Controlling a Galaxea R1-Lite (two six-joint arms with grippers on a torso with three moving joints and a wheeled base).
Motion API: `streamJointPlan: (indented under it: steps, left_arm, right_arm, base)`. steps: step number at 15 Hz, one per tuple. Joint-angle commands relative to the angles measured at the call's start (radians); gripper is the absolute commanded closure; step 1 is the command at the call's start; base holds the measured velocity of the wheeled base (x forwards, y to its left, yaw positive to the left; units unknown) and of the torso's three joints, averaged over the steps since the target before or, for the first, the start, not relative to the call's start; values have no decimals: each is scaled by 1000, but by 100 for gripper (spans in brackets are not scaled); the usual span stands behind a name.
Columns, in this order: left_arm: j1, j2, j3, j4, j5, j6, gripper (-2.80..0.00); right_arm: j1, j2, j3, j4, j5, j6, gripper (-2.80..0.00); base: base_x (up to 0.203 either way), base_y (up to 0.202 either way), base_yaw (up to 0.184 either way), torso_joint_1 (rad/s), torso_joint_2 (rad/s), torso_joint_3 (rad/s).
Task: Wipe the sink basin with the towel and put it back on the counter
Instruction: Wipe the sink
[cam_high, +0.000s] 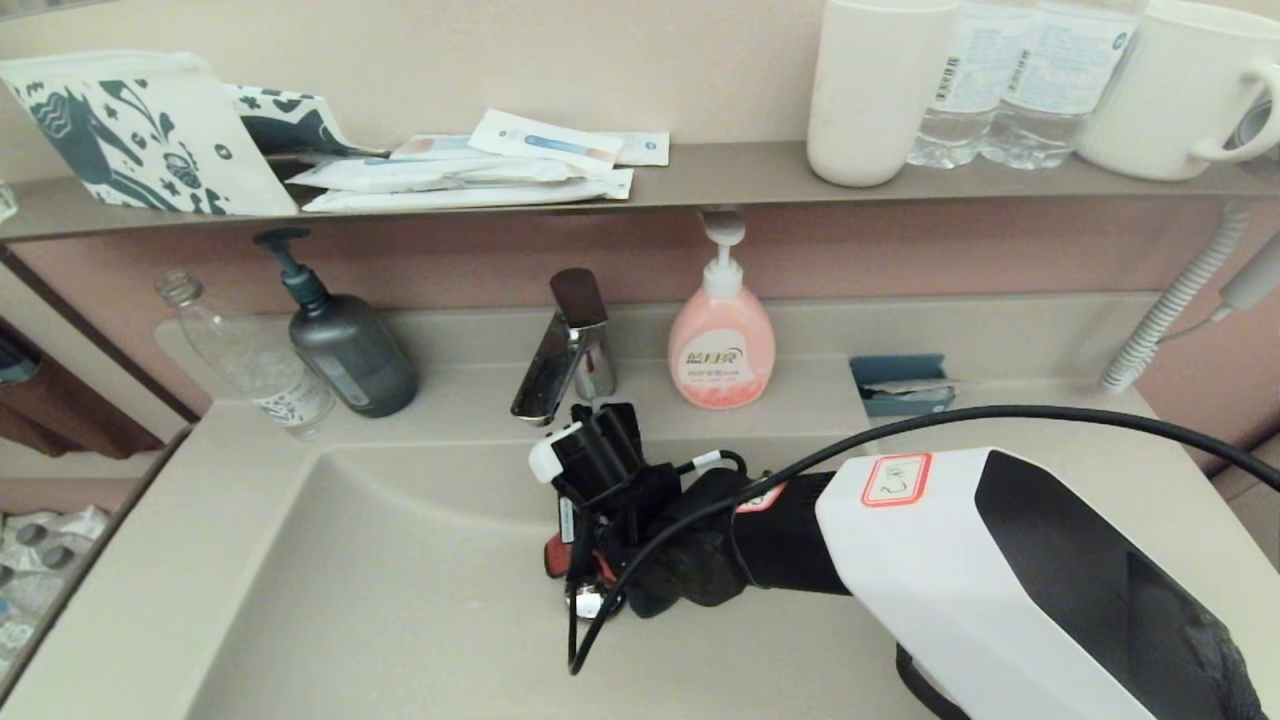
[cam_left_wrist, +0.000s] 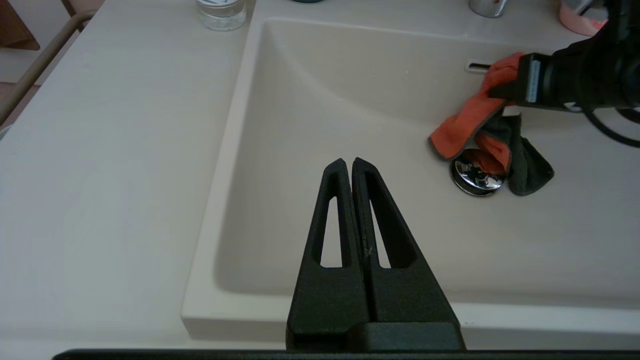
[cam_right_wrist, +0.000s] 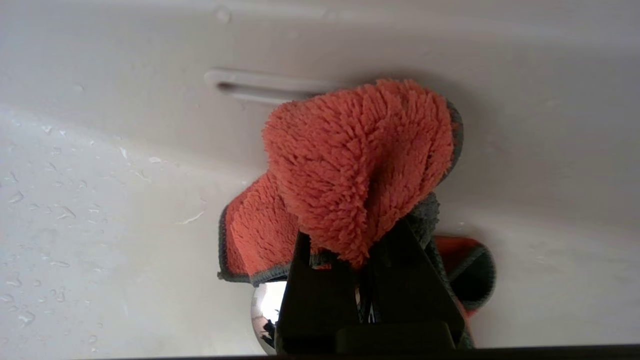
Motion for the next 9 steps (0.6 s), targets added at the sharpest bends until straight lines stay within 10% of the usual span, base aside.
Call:
streamJointPlan:
  steps: [1, 9]
  left_arm:
    - [0, 1, 0, 0, 0, 0, 0]
    - [0, 1, 0, 0, 0, -1, 0]
  right_arm:
    - [-3, -32, 18, -1, -6, 3, 0]
    - [-57, -204, 283, -8, -45, 47, 0]
  base:
    - [0, 0, 0, 0, 0, 0]
    - [0, 0, 0, 0, 0, 0]
